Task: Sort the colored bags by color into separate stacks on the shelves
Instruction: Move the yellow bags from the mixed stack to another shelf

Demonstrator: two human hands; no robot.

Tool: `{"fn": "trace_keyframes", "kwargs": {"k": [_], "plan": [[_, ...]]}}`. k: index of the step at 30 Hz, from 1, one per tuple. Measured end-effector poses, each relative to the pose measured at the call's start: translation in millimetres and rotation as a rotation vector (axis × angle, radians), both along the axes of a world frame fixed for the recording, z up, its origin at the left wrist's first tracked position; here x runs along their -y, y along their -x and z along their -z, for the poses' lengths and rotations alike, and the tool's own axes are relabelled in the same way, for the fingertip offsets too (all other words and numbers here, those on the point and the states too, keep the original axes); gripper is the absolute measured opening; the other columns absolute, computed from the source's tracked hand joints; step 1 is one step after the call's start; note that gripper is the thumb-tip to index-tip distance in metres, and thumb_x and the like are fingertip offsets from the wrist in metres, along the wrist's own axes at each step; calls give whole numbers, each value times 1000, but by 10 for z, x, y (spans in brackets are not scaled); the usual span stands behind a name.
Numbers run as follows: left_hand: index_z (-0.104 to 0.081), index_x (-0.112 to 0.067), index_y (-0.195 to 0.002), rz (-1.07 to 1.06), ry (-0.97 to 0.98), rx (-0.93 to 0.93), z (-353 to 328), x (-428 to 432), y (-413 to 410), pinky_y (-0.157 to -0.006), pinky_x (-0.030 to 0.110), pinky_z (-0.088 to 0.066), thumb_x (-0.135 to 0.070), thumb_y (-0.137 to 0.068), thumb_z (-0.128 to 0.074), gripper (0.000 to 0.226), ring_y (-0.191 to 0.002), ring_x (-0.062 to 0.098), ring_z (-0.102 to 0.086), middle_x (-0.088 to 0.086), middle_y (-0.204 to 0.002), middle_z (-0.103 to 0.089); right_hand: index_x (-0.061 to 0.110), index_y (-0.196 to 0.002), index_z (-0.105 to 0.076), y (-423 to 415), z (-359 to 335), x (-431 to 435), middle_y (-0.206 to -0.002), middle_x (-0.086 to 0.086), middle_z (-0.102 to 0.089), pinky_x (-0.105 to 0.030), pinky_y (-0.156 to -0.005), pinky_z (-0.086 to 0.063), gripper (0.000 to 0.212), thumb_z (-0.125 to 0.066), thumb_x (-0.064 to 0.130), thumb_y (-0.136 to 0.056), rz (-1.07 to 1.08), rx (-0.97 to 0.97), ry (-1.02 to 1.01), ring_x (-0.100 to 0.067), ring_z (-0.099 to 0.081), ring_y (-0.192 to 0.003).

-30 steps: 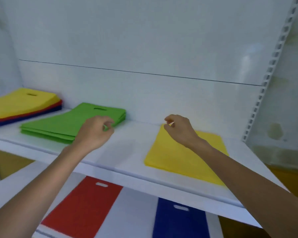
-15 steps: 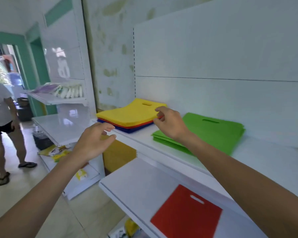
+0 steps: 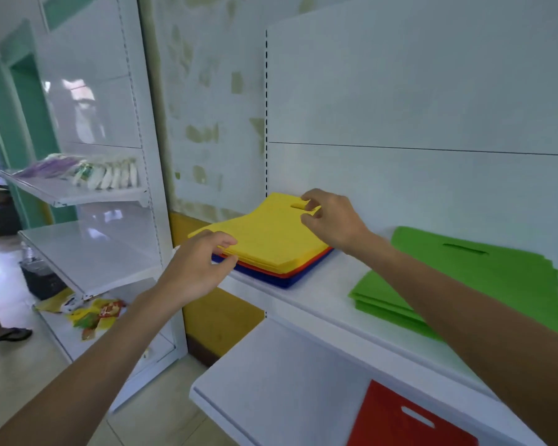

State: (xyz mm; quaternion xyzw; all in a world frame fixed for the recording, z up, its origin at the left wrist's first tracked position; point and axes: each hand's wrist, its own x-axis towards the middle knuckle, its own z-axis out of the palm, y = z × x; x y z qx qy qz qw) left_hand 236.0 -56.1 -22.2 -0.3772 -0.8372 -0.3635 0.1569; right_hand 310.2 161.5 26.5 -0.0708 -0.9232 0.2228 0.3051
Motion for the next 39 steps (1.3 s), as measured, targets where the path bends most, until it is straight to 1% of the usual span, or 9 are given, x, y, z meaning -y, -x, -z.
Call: {"fn": "trace_keyframes", "kwargs": {"k": [9, 15, 19, 24, 26, 29, 32, 35, 39], "plan": [[-62, -15, -113, -7, 8, -38, -165, -101, 1118, -81, 21, -36, -17, -88, -57, 25, -98, 7, -50, 0, -112, -56, 11, -127, -51, 833, -10, -196, -117, -8, -58, -41, -87, -48, 39, -54, 16, -89, 111, 35, -21, -25, -56, -102], [-61, -17, -114, 110, 128, -1, -64, -459, 1763, -81, 24, -38, -20, -87, -60, 27, -104, 16, -54, 2, -114, -56, 10, -120, -56, 799, 67, -509, -113, -7, -62, -41, -90, -47, 32, -54, 19, -90, 351, 18, 1, -24, -58, -101], [-59, -11, -117, 155, 185, 169, -45, -655, 2198, -83, 26, -39, -25, -87, -62, 33, -111, 21, -55, 5, -120, -58, 5, -104, -63, 724, 201, -551, -103, -8, -66, -37, -85, -47, 24, -52, 23, -93, 559, -71, 70, -27, -60, -96], [-55, -5, -117, 184, 99, 308, 80, -877, 2407, -78, 27, -37, -32, -81, -69, 47, -110, 26, -54, 11, -122, -58, 6, -61, -42, 903, 422, -378, -78, -14, -55, -32, -73, -45, 44, -47, 33, -95, 849, 166, 316, -26, -55, -78], [-55, -6, -119, 185, 105, 398, 151, -901, 2464, -76, 27, -36, -36, -80, -68, 51, -111, 26, -53, 10, -124, -56, 5, -68, -43, 993, 536, -310, -82, -11, -50, -29, -69, -41, 41, -50, 36, -94, 892, 235, 358, -23, -50, -79], [-55, -8, -123, 264, 82, 483, 227, -865, 2610, -78, 27, -37, -36, -81, -68, 52, -110, 23, -54, 9, -127, -56, 9, -66, -38, 1086, 741, -284, -75, -5, -43, -28, -56, -31, 41, -61, 36, -87, 1017, 110, 357, -22, -45, -77], [-59, -9, -118, 336, -79, 598, 299, -808, 2658, -70, 27, -39, -29, -80, -70, 44, -91, 17, -54, 7, -117, -61, 13, -67, -40, 1129, 789, -269, -70, -2, -42, -30, -52, -27, 38, -65, 35, -84, 1055, 23, 340, -24, -46, -76], [-61, -7, -110, 314, -160, 546, 330, -819, 2649, -58, 21, -36, -25, -79, -71, 37, -84, 13, -52, 1, -98, -58, 4, -97, -50, 1122, 779, -243, -90, -5, -50, -33, -69, -39, 32, -66, 30, -85, 1031, -4, 325, -22, -47, -85], [-64, -7, -91, 288, -174, 309, 329, -856, 2697, -62, 24, -33, -20, -81, -69, 17, -81, 12, -50, 2, -91, -60, 8, -91, -49, 1114, 801, -203, -88, -5, -52, -33, -71, -41, 26, -68, 23, -83, 1013, -104, 290, -22, -50, -84]]}}
